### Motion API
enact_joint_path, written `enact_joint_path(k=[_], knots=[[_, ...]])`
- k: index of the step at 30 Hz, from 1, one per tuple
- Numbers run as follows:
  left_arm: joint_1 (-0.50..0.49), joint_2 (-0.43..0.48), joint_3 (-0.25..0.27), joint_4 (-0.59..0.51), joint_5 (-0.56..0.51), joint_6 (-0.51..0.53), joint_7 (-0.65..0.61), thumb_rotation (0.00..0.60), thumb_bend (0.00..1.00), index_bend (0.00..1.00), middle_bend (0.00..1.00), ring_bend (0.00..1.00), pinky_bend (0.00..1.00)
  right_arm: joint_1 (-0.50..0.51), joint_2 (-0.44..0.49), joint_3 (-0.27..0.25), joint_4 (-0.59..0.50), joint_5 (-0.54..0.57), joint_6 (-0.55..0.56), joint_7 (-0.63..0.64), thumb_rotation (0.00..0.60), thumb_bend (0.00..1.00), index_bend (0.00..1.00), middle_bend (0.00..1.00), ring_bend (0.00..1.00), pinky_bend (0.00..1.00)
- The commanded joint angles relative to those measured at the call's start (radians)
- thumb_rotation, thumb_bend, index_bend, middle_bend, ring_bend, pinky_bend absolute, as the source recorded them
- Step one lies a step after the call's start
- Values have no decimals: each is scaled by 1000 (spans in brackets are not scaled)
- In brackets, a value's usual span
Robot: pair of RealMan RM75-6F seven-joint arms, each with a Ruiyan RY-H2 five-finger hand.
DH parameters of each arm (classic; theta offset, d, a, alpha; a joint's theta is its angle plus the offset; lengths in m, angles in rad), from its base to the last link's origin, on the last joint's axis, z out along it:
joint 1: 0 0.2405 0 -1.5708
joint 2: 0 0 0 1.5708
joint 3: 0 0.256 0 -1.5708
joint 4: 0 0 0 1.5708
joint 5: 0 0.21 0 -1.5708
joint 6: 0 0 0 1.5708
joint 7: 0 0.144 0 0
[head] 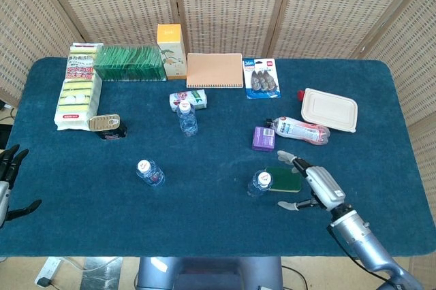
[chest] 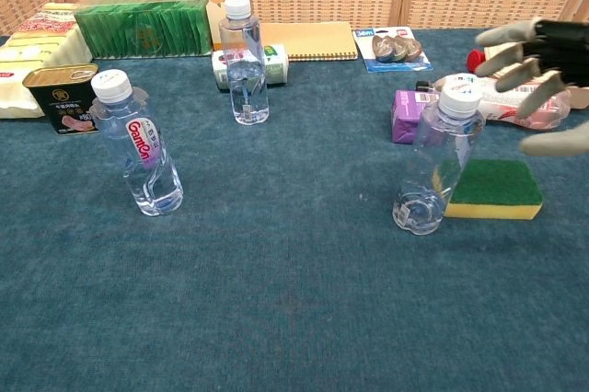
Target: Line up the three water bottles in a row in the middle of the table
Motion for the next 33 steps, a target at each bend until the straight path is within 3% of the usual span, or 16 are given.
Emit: enact_joint_path(k=[1, 10, 19, 23, 33], knots=[[0, -1, -2, 3, -4, -1, -6, 600, 70, 0, 0, 0, 53, 27, -34, 33, 0, 39, -12, -37, 482, 9, 101, 180, 204, 282], [-6, 0, -12, 12, -28, -16, -26, 600, 70, 0, 0, 0, 53, 53, -57, 36, -17, 71, -35, -80, 483, 12, 134, 201, 217, 284], [-5, 2, -9, 8, -25, -15, -27, 600, 70, 0, 0, 0, 53, 109, -143, 55, 27, 115, -88, -115, 552, 59, 209, 279, 287, 324], [-9, 3, -13, 13, -38, -28, -34, 600, 71, 0, 0, 0, 53, 117, -176, 57, 38, 131, -85, -157, 597, 78, 251, 325, 337, 383], [-7, 7, -15, 18, -41, -27, -51, 600, 70, 0, 0, 0, 53, 127, -230, 69, 44, 174, -75, -187, 600, 216, 425, 516, 500, 594]])
